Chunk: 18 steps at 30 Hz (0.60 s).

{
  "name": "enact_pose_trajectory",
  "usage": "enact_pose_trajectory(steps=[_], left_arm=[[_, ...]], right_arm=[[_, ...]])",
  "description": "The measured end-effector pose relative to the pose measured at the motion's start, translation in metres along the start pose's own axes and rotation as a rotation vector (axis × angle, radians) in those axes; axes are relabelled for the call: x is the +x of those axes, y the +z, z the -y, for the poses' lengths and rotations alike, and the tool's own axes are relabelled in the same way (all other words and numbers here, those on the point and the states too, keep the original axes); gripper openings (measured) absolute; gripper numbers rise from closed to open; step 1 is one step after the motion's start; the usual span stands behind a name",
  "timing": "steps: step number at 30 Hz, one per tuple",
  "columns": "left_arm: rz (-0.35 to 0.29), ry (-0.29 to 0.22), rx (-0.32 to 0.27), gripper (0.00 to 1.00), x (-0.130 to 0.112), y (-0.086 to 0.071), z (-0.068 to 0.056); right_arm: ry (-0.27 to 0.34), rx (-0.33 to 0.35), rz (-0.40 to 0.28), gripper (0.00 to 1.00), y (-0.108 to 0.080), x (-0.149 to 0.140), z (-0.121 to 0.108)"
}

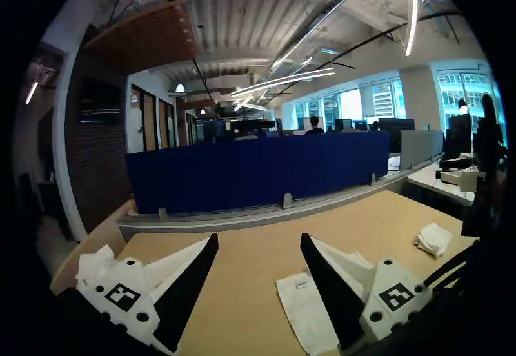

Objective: Fold towel

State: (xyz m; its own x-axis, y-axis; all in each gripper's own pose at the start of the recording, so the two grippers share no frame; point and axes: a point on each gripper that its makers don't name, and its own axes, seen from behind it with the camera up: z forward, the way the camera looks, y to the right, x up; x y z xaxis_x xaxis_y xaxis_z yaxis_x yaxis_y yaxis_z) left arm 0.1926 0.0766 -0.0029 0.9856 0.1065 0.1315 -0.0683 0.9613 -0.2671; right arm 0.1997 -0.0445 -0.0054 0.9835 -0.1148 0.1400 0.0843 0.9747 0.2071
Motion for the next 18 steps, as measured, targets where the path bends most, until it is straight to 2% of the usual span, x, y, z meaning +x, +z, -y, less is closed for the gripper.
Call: enact_pose_trajectory(steps=[5,11,18], left_arm=[[0.062,0.028,-0.083,0.94,-0.011,0.001,-0.017],[0.105,0.05,-0.158,0.94,-0.02,-0.001,-0.033],[0.133,0.065,-0.179,0.94,-0.034,0.0,-0.043]], right_arm=[[-0.036,0.115,0.067,1.0,-0.003,-0.009,0.025],[-0.09,0.231,0.159,1.0,-0.006,-0.028,0.051],[-0.129,0.259,0.193,1.0,-0.007,-0.042,0.06]])
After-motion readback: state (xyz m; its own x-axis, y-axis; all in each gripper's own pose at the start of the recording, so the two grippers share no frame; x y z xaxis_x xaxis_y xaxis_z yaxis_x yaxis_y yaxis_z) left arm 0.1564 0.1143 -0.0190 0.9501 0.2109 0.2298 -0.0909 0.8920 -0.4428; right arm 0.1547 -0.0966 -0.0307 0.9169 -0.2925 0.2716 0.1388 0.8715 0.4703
